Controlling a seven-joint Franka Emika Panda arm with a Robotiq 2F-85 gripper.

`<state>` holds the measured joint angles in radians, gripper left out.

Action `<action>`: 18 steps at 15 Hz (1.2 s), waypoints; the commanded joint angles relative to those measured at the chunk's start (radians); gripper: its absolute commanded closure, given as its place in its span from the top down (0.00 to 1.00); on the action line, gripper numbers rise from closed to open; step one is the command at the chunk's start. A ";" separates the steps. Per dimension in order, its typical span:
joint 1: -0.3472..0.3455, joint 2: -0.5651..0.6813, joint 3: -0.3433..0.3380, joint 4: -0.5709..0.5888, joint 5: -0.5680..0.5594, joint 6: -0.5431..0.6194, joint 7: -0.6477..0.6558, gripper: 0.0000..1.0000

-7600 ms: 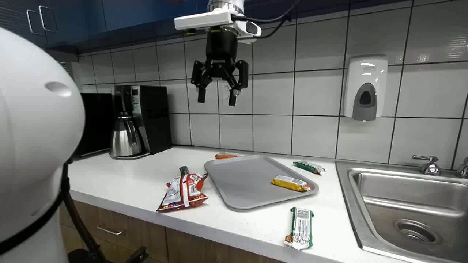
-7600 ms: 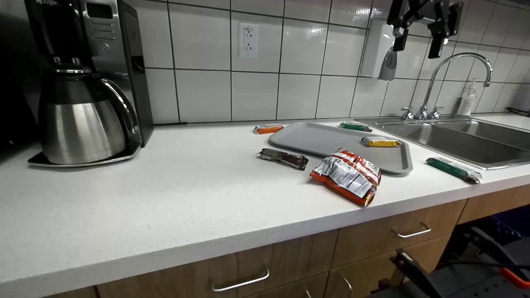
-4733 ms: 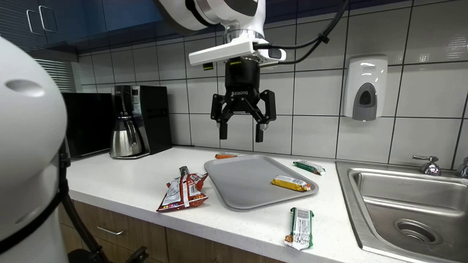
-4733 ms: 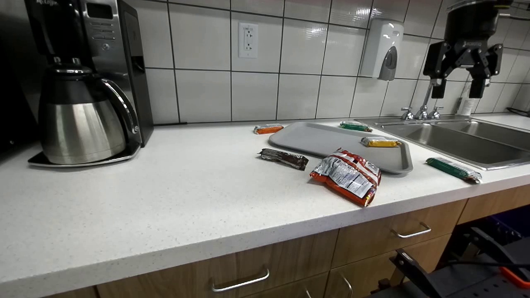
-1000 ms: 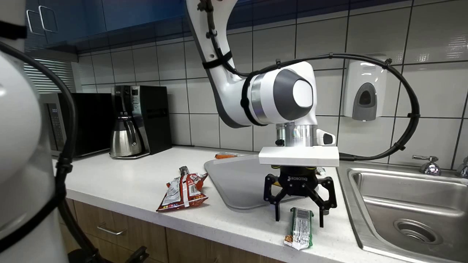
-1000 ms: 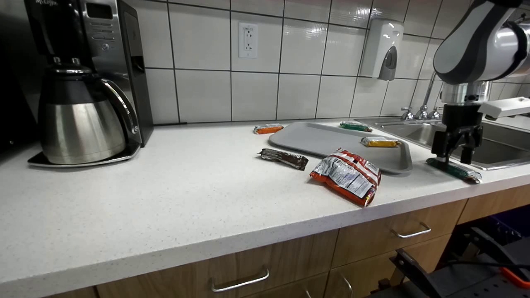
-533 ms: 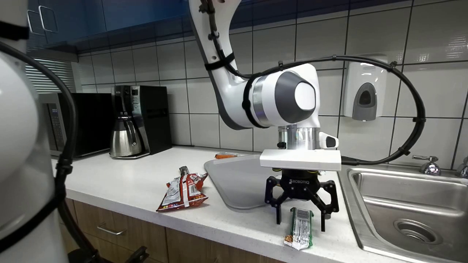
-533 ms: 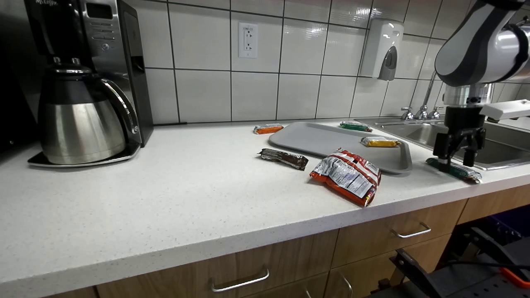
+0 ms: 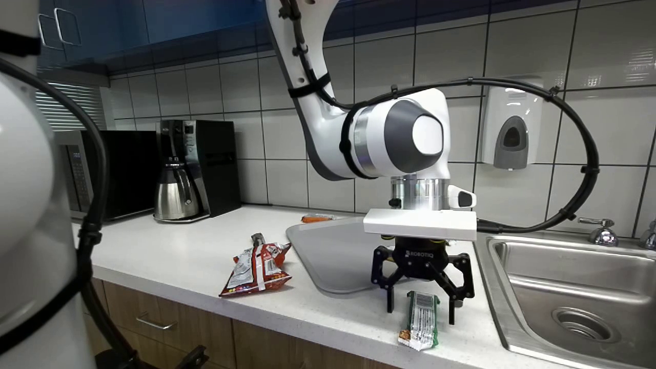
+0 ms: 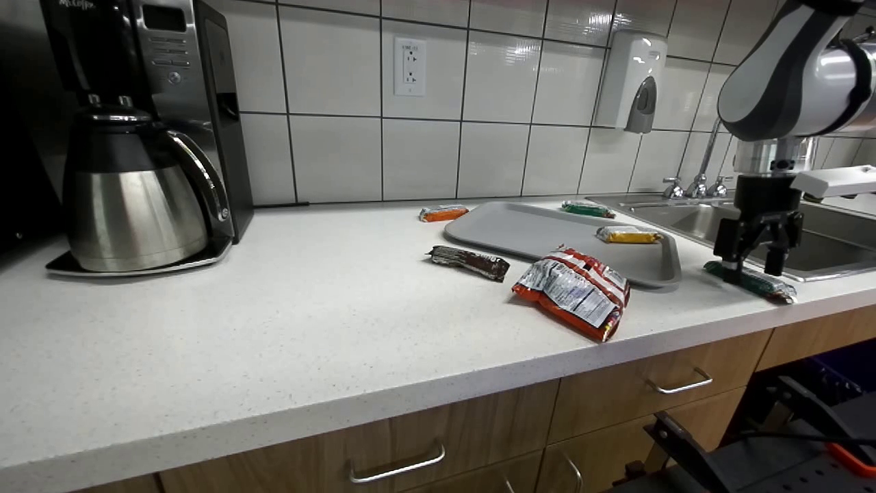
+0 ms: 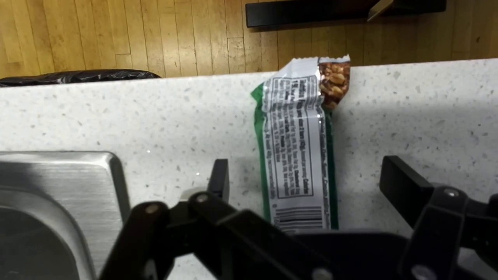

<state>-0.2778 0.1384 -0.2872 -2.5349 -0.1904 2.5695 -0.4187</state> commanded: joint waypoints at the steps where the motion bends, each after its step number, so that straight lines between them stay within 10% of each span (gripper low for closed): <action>1: -0.023 0.002 0.012 0.014 0.028 0.001 -0.044 0.72; 8: -0.024 -0.005 0.011 0.027 0.039 -0.009 -0.045 0.19; 18: -0.009 -0.087 0.020 0.030 0.076 -0.054 -0.028 0.18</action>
<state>-0.2803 0.1101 -0.2841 -2.5070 -0.1384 2.5657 -0.4222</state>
